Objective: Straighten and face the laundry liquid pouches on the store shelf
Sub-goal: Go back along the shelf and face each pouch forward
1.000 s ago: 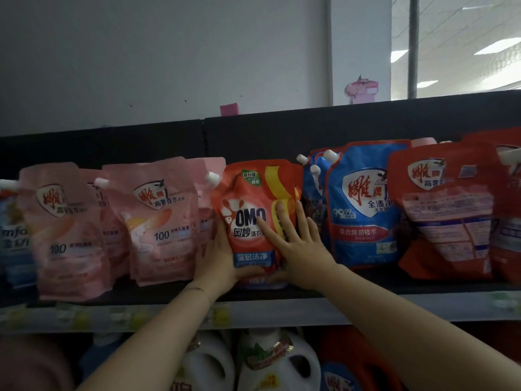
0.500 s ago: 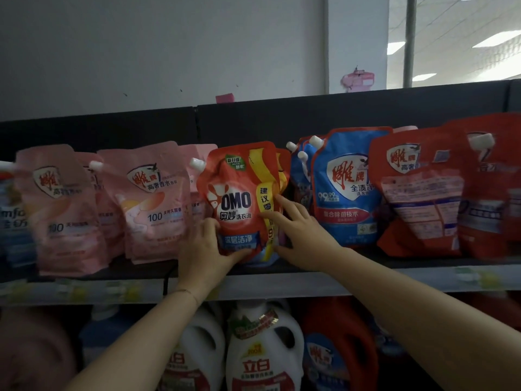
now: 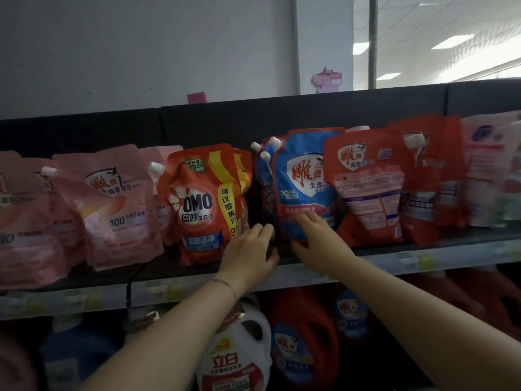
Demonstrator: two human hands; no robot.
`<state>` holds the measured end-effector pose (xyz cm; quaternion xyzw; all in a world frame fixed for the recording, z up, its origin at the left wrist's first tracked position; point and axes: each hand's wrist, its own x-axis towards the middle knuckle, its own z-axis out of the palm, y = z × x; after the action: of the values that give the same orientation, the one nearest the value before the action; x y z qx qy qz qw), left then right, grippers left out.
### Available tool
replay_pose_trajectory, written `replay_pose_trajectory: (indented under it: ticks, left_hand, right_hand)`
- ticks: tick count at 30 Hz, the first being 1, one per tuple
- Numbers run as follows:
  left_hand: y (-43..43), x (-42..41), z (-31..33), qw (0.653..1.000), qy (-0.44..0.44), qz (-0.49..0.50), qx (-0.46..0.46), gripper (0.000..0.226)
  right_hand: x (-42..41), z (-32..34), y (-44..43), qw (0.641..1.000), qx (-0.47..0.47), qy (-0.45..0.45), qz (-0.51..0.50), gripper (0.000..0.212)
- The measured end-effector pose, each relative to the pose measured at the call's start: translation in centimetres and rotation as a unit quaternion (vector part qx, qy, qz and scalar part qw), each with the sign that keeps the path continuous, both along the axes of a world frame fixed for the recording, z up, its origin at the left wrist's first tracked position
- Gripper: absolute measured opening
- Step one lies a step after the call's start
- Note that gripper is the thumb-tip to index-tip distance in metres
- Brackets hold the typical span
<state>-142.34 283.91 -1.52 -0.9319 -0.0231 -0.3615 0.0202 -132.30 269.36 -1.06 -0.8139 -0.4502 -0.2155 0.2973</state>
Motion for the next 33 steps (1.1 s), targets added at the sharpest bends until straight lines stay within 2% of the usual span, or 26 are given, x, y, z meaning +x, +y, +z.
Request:
replay_pose_trajectory:
  ticks: [3, 5, 7, 9, 10, 12, 13, 15, 18, 19, 22, 24, 26, 29, 33]
  left_hand:
    - [-1.4, 2.4, 0.3, 0.995, 0.008, 0.006, -0.094, 0.024]
    - [-1.9, 4.2, 0.3, 0.983, 0.021, 0.006, -0.183, 0.033]
    - [-2.1, 6.2, 0.3, 0.965, 0.032, 0.007, -0.258, 0.052]
    - [-1.7, 8.2, 0.6, 0.943, 0.038, 0.015, -0.330, 0.071]
    - [-1.4, 9.1, 0.8, 0.929, 0.039, 0.016, -0.368, 0.080]
    - [-1.1, 10.8, 1.4, 0.899, 0.033, 0.018, -0.437, 0.096]
    - [-0.9, 11.5, 1.8, 0.883, 0.025, 0.023, -0.468, 0.101]
    - [-0.6, 12.8, 2.3, 0.850, 0.010, 0.021, -0.526, 0.102]
    - [-0.4, 14.9, 2.3, 0.794, -0.007, -0.024, -0.607, 0.109]
    - [-0.4, 15.6, 1.8, 0.789, -0.017, -0.036, -0.614, 0.109]
    - [-0.4, 16.6, 0.6, 0.811, -0.058, -0.041, -0.580, 0.084]
    - [-0.5, 16.1, 0.7, 0.837, -0.081, -0.032, -0.540, 0.071]
    - [0.1, 15.8, 0.8, 0.852, -0.103, -0.021, -0.513, 0.072]
    - [1.1, 16.1, 0.7, 0.841, -0.101, -0.017, -0.531, 0.080]
    - [1.4, 16.9, 0.5, 0.851, -0.098, -0.032, -0.514, 0.068]
  right_hand:
    - [0.6, -0.1, -1.2, 0.997, 0.051, 0.060, -0.020, 0.052]
    - [1.6, 0.4, -1.1, 0.985, 0.082, 0.146, -0.034, 0.062]
    - [3.0, 1.7, -0.4, 0.944, 0.157, 0.288, -0.033, 0.084]
    - [4.5, 2.8, 0.5, 0.876, 0.251, 0.411, -0.019, 0.106]
    - [5.2, 3.0, 0.9, 0.849, 0.281, 0.446, -0.019, 0.104]
    - [6.6, 3.1, 1.4, 0.812, 0.317, 0.491, -0.013, 0.082]
    - [7.4, 3.2, 1.7, 0.795, 0.327, 0.512, -0.005, 0.072]
    - [8.4, 3.5, 2.3, 0.766, 0.337, 0.548, 0.012, 0.067]
    - [9.7, 3.9, 3.0, 0.749, 0.373, 0.546, 0.042, 0.065]
    - [10.2, 3.8, 3.3, 0.751, 0.388, 0.532, 0.055, 0.064]
    - [11.3, 3.2, 4.0, 0.746, 0.414, 0.515, 0.083, 0.056]
    - [11.9, 3.3, 4.2, 0.711, 0.434, 0.540, 0.120, 0.049]
    - [12.6, 3.2, 4.7, 0.688, 0.464, 0.540, 0.138, 0.060]
    - [13.5, 2.4, 5.1, 0.700, 0.480, 0.520, 0.100, 0.073]
    - [13.7, 2.3, 4.8, 0.707, 0.436, 0.546, 0.111, 0.064]
